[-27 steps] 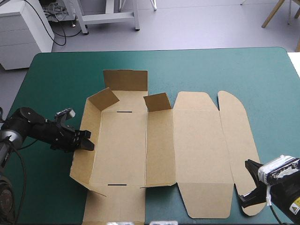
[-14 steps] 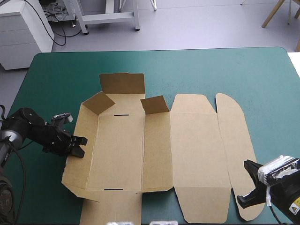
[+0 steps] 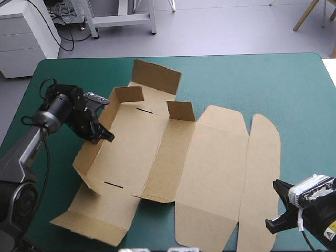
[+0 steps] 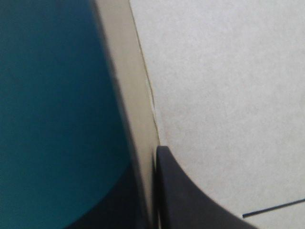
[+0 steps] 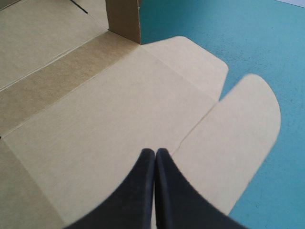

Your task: Fold the box

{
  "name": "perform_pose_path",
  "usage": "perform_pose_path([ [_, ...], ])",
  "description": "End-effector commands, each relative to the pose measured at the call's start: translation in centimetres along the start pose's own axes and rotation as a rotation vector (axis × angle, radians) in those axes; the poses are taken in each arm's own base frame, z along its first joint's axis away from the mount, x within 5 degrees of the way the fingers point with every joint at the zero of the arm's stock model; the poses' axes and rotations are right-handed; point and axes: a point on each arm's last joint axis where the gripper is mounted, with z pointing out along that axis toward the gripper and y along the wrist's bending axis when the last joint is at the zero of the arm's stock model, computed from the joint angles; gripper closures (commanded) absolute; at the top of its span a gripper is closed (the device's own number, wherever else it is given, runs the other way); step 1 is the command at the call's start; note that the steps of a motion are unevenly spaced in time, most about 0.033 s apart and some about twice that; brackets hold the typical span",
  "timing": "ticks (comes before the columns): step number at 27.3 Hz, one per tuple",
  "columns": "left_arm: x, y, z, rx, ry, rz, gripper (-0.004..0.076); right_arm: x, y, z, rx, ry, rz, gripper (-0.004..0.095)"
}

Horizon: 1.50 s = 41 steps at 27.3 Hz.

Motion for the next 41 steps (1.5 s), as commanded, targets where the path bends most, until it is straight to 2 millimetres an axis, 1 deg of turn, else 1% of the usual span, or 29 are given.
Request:
perform_pose_path([
  [1,-3.2,-1.7,-3.5,-0.035,-0.083,0.099,0.0734,-1.1,-0.1,-0.3,0.010,-0.068,-0.002,0.0927],
  [2,-4.0,-1.9,-3.9,-0.039,-0.108,0.122,0.0734,-1.1,-0.1,-0.3,0.010,-0.068,-0.002,0.0927],
  [3,-5.4,-2.4,-4.7,-0.072,-0.150,0.201,0.0734,-1.1,-0.1,-0.3,0.010,-0.068,-0.002,0.0927],
  [6,-7.1,-3.4,-5.6,-0.139,-0.185,0.341,0.0734,-1.0,0.0,-0.3,0.004,-0.061,0.002,0.0927],
  [10,-8.7,-5.1,-6.5,-0.274,-0.207,0.448,0.0734,-0.8,0.0,-0.3,-0.005,-0.034,0.003,0.0928],
  [12,-9.3,-6.3,-7.1,-0.332,-0.218,0.546,0.0734,-0.7,0.0,-0.3,-0.007,-0.025,0.003,0.0927],
  [13,-9.6,-7.6,-7.4,-0.368,-0.221,0.643,0.0734,-0.7,0.1,-0.3,-0.011,-0.023,0.006,0.0927],
  [14,-9.8,-8.6,-7.5,-0.384,-0.232,0.690,0.0734,-0.7,0.1,-0.3,-0.013,-0.023,0.007,0.0927],
  [15,-9.9,-10.0,-7.6,-0.405,-0.254,0.757,0.0734,-0.7,0.1,-0.3,-0.017,-0.024,0.010,0.0927],
  [17,-10.1,-11.5,-7.8,-0.440,-0.283,0.807,0.0734,-0.7,0.1,-0.3,-0.017,-0.022,0.010,0.0927],
  [20,-10.3,-13.2,-8.3,-0.514,-0.322,0.852,0.0734,-0.7,0.1,-0.3,-0.017,-0.021,0.010,0.0927],
  [27,-10.8,-16.2,-9.4,-0.658,-0.448,0.964,0.0734,-0.7,0.1,-0.3,-0.017,-0.021,0.010,0.0927],
  [32,-11.1,-18.7,-10.1,-0.692,-0.574,1.040,0.0734,-0.7,0.1,-0.3,-0.018,-0.020,0.010,0.0927],
  [36,-10.7,-20.4,-9.9,-0.704,-0.590,1.093,0.0734,-0.5,0.2,-0.3,-0.021,-0.007,0.010,0.0927],
  [41,-9.9,-22.4,-8.5,-0.753,-0.571,1.163,0.0734,-0.5,0.2,-0.3,-0.022,-0.002,0.010,0.0927],
])
